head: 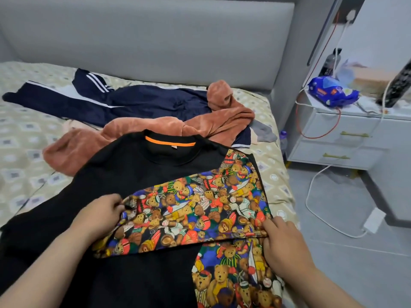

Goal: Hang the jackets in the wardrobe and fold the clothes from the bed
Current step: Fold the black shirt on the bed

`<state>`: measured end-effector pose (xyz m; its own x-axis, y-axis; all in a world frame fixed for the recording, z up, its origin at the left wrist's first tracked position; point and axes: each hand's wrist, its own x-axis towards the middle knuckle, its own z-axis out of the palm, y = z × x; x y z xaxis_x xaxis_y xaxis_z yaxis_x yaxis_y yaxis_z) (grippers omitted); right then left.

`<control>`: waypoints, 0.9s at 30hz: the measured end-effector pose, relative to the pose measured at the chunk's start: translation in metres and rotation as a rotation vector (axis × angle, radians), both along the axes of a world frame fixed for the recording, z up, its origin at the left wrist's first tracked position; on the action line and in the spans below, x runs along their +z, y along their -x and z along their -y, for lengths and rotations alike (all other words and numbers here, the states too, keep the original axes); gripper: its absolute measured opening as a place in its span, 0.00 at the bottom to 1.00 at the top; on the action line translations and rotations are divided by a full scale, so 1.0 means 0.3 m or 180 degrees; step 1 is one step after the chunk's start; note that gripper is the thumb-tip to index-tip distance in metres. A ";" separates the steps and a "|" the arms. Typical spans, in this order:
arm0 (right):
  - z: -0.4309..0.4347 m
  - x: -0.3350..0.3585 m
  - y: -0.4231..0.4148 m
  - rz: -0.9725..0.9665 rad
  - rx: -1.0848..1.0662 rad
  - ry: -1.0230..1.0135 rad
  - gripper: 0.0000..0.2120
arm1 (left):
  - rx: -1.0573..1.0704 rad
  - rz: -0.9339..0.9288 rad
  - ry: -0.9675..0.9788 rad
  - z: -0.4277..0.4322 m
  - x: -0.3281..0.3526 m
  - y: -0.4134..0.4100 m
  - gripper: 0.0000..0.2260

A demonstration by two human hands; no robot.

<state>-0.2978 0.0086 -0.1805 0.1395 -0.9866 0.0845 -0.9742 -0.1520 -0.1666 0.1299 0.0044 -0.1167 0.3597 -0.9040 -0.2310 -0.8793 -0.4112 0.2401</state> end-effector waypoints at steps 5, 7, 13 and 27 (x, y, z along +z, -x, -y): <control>-0.017 0.027 -0.060 -0.0087 -0.0157 0.0310 0.05 | -0.0452 0.1387 0.1931 0.142 0.125 -0.001 0.04; -0.028 0.043 -0.094 -0.0186 -0.0149 0.0211 0.14 | -0.0381 0.1423 0.2155 0.209 0.166 0.001 0.09; -0.071 0.062 -0.170 -0.0270 0.0557 -0.0106 0.27 | -0.0468 0.1101 0.1249 0.193 0.037 0.083 0.31; -0.109 0.053 -0.248 -0.0289 0.0778 -0.0911 0.40 | -0.0528 0.0669 0.0267 -0.154 -0.149 -0.027 0.33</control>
<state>-0.2233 0.0414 -0.1647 0.3678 -0.9052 -0.2130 -0.9277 -0.3415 -0.1506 0.1380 0.0505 -0.1615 0.2372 -0.9674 -0.0889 -0.9671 -0.2438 0.0723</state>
